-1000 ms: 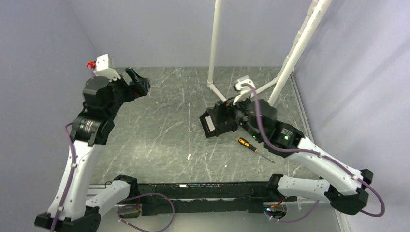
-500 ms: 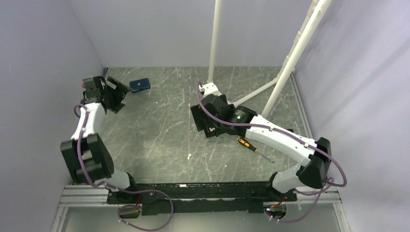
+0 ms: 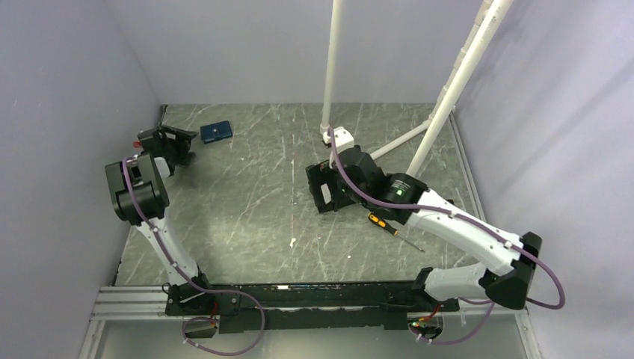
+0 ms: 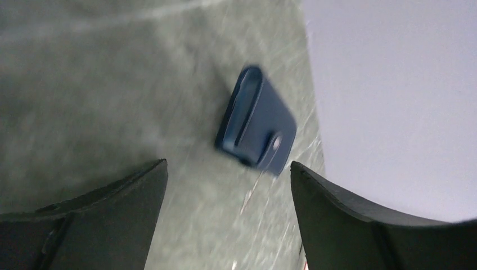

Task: Put the credit cards into the card holder
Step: Move the card holder to the center of the board.

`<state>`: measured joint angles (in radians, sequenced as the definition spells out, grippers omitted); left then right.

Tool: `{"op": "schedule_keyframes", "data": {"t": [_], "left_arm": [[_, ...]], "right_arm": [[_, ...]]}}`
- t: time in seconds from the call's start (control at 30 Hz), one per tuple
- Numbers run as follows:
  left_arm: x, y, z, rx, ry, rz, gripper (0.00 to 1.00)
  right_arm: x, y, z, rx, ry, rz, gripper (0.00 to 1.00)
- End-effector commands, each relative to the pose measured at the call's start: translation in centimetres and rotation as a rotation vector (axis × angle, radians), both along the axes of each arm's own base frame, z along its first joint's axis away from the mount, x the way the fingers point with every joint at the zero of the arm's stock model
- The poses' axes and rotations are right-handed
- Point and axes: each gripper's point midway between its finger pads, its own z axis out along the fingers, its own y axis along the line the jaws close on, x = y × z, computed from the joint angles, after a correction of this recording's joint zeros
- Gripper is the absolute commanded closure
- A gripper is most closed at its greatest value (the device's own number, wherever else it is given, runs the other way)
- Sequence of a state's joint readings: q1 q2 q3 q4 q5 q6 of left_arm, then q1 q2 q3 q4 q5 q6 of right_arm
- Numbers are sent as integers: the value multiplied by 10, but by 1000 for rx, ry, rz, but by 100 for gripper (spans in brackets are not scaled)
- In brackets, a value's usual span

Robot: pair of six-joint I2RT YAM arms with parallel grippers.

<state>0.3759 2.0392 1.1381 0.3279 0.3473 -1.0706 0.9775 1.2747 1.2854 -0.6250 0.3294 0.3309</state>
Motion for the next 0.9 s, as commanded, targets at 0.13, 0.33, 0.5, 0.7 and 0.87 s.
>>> {"op": "schedule_keyframes", "data": {"t": [0.13,0.33,0.5,0.7,0.87], "left_arm": [[50,5,-21,19,-160,-90,35],[55,-5,-33,-11,-156,-148,44],[61,-25,-31,-78,-164,-257,57],[51,-32,-18,-64,-135,-288,87],[14,-58,3,-126,-35,-331,100]], "right_arm": [[-2,-13,30,84,-114,12,0],[0,-8,30,90,-117,21,0],[4,-2,16,58,-81,12,0],[6,8,-3,21,-28,24,0],[3,15,-24,-8,7,62,0]]}}
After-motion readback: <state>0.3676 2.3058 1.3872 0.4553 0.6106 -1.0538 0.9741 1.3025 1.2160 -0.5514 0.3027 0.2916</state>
